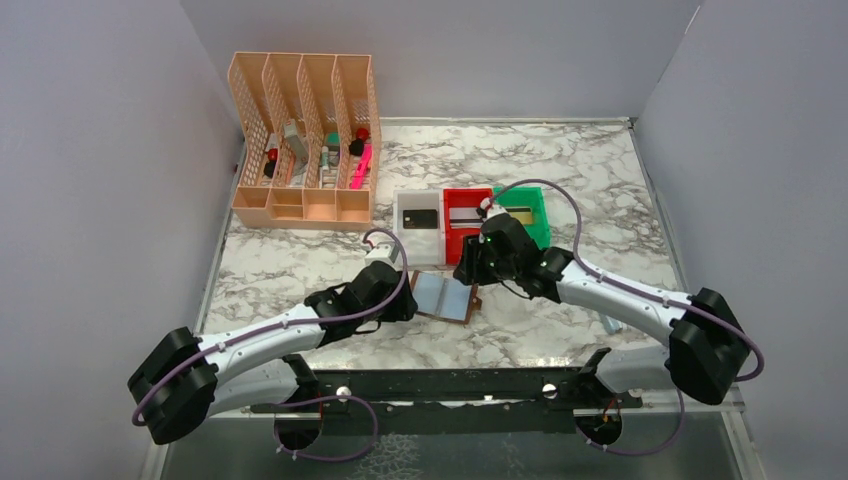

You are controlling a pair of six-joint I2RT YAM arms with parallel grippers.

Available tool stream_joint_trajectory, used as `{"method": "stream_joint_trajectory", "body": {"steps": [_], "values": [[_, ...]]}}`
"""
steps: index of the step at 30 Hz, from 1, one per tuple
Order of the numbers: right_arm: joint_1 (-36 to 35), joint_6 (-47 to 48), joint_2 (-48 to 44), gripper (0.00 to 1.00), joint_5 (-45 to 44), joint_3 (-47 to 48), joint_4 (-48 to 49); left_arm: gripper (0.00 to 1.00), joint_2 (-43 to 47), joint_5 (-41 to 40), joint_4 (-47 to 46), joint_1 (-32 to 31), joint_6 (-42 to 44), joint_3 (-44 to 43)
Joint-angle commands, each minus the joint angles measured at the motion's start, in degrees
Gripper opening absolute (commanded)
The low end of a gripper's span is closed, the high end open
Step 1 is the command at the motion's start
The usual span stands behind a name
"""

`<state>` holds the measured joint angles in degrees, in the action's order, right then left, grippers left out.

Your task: Take the credit cards out of the card holder

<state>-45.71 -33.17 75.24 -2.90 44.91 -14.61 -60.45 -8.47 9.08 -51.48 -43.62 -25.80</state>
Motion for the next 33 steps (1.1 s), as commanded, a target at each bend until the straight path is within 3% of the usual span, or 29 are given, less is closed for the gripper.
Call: {"method": "stream_joint_trajectory", "body": {"steps": [1,5,8,15,21,27,33], "values": [[-1.9,-0.6,2.3,0.50,1.5,4.0,-0.2,0.56,1.0,-4.7,4.2,2.6,0.8,-2.7],[-7.3,-4.4,9.8,0.51,-3.8,8.6,-0.8,0.57,4.1,3.8,1.2,12.4,1.6,-0.1],[-10.2,-7.5,15.5,0.51,-8.9,12.2,-2.6,0.58,6.7,6.0,0.7,15.8,1.7,1.5],[-16.6,-11.1,23.5,0.66,-22.2,18.4,-7.5,0.58,11.2,5.6,3.2,16.7,0.3,3.5],[-17.2,-11.4,29.3,0.69,-23.5,22.1,-9.9,0.60,16.0,6.5,2.6,16.7,-1.4,5.3],[-18.1,-11.8,33.1,0.68,-24.0,23.0,-12.1,0.60,16.2,6.8,2.8,16.7,-1.3,5.4],[-19.1,-11.9,32.6,0.53,-22.1,19.9,-11.1,0.60,15.7,8.2,1.9,16.7,-1.5,5.9]]}}
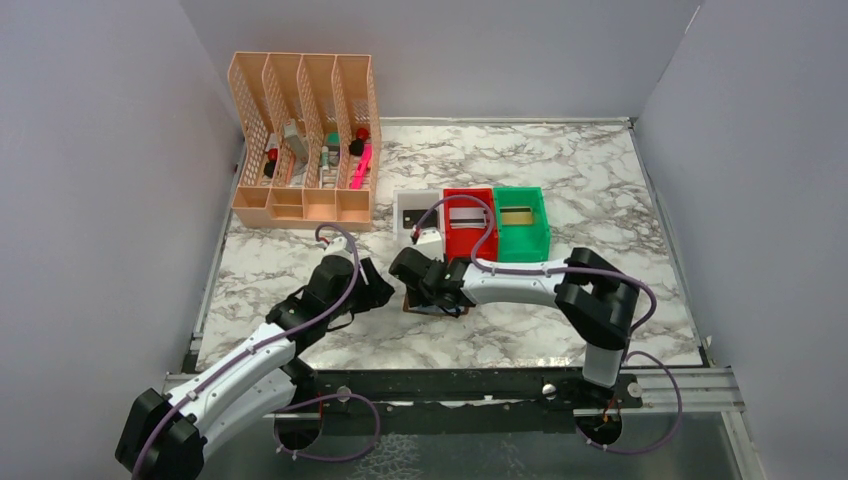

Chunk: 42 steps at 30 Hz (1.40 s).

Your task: Take the credit cards out of the card holder

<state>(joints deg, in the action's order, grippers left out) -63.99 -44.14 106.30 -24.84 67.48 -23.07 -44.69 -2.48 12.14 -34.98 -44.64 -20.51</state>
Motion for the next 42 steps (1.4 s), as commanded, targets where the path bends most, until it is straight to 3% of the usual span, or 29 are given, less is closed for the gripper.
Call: {"method": "stream_joint_trajectory", "body": {"steps": [1,15,21,28,36,42], "values": [[-0.9,-0.9,0.8,0.50,0.4,-3.8,-1.9,0.61,-0.1,2.6,-1.3,0.2,-0.5,0.8],[-0.8,1.5,-11.5,0.17,12.0,-14.9,11.5,0.61,-0.5,9.1,-3.3,0.3,1.3,0.3],[0.0,4.6,-20.0,0.18,21.1,-24.9,23.9,0.60,-0.2,13.3,-4.4,0.1,2.7,-0.3],[5.4,1.2,-24.8,0.19,30.7,-34.9,33.9,0.59,-2.9,17.8,-10.7,-2.2,1.8,0.2],[10.9,-4.0,-25.4,0.20,38.4,-42.4,44.4,0.58,-13.9,14.2,-20.5,-12.1,-0.9,-1.9],[12.5,-6.1,-26.4,0.20,39.1,-44.9,46.7,0.60,-20.4,11.5,-31.2,-13.5,-5.3,-0.9]]}}
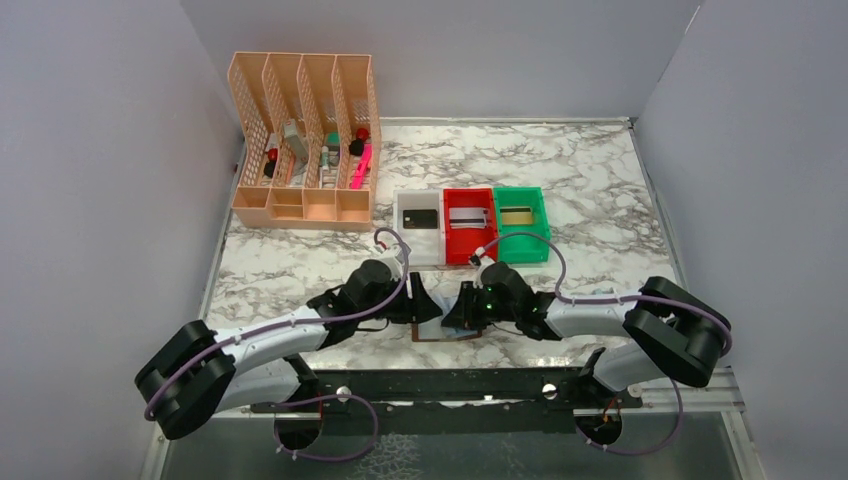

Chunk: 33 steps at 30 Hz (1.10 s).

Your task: Take the credit cards out of the card holder

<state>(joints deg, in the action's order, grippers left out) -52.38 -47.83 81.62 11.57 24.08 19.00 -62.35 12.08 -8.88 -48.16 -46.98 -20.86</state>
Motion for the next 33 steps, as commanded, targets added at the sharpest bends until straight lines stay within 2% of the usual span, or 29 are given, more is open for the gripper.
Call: {"method": "stream_joint_trajectory", "body": {"steps": [1,10,20,25,33], "values": [[1.1,-2.5,-1.8,0.21,2.7,-1.8,4.9,0.60,-3.8,-3.7,-10.4,-0.4,-2.5,-1.4],[2.1,-3.5,-1.4,0.22,3.4,-3.6,6.7,0.62,-12.7,-6.3,-13.8,-0.5,-4.3,-3.7],[2.9,-3.6,-1.9,0.28,4.4,-4.3,7.4,0.61,-19.8,1.0,-21.4,-1.3,-5.8,-4.8],[3.1,-2.8,-5.2,0.38,2.9,-4.1,3.3,0.58,-19.7,2.2,-22.6,-1.9,-6.3,-5.5],[3.1,-0.3,-14.0,0.44,-1.8,-3.4,-8.4,0.55,-21.2,4.3,-23.9,-2.7,-6.9,-7.0]]}}
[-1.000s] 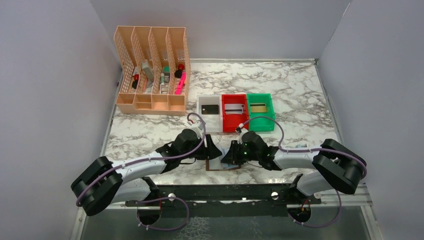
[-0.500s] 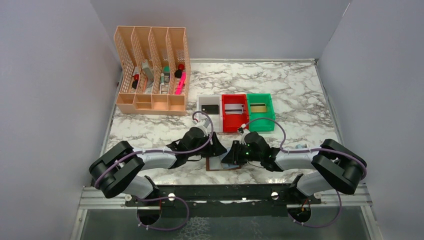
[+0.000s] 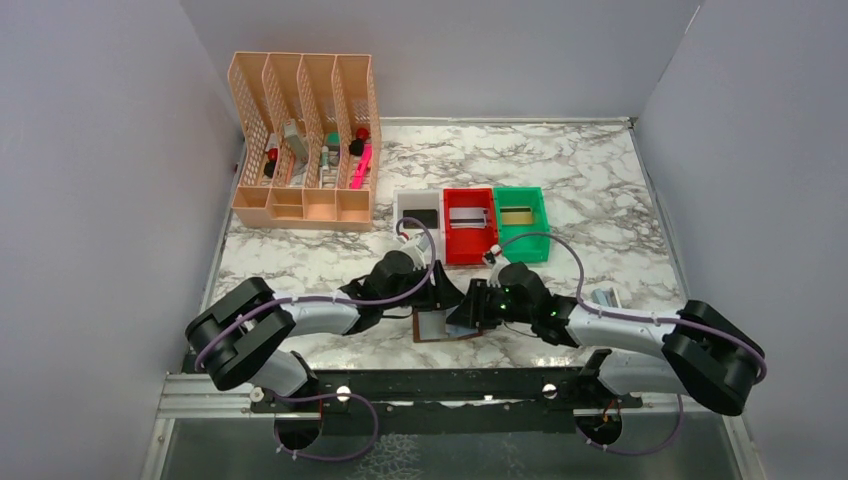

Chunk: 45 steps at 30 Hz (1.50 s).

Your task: Take the credit cards out of the card holder

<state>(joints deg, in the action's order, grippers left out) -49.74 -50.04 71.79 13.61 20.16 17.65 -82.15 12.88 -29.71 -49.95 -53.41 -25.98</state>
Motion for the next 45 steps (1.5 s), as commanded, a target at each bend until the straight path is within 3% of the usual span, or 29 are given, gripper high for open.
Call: {"method": "stream_joint_trajectory", "body": {"steps": [1,11,18,26,35,39,42,45], "values": [[0.4,2.1,-5.5,0.44,-4.6,0.5,-8.9,0.55,-1.6,3.7,-3.3,-1.1,-0.5,-2.1],[0.4,-0.9,-24.0,0.42,-18.9,-0.3,-27.8,0.55,-7.2,4.2,-4.4,-2.9,-1.0,-5.1],[0.4,-2.1,-28.6,0.40,-20.6,-0.2,-29.1,0.55,-11.8,4.1,-4.8,-4.2,-1.7,-6.8],[0.4,2.4,-25.4,0.39,-17.1,4.7,-28.6,0.59,-3.6,-0.2,-2.4,-4.0,0.6,-4.9],[0.4,7.9,-19.8,0.41,-15.6,10.5,-29.5,0.68,7.1,-17.4,24.0,-3.2,7.0,-8.7],[0.2,9.1,-14.8,0.42,-13.8,13.6,-29.4,0.71,11.0,-23.7,31.5,-1.5,7.6,-8.0],[-1.2,10.2,-9.6,0.42,-14.9,16.9,-31.3,0.73,13.9,-25.6,36.0,2.0,6.7,-6.1],[-5.2,11.0,-3.6,0.43,-19.6,21.9,-34.5,0.86,18.5,-23.9,37.1,6.3,5.9,-2.6]]}}
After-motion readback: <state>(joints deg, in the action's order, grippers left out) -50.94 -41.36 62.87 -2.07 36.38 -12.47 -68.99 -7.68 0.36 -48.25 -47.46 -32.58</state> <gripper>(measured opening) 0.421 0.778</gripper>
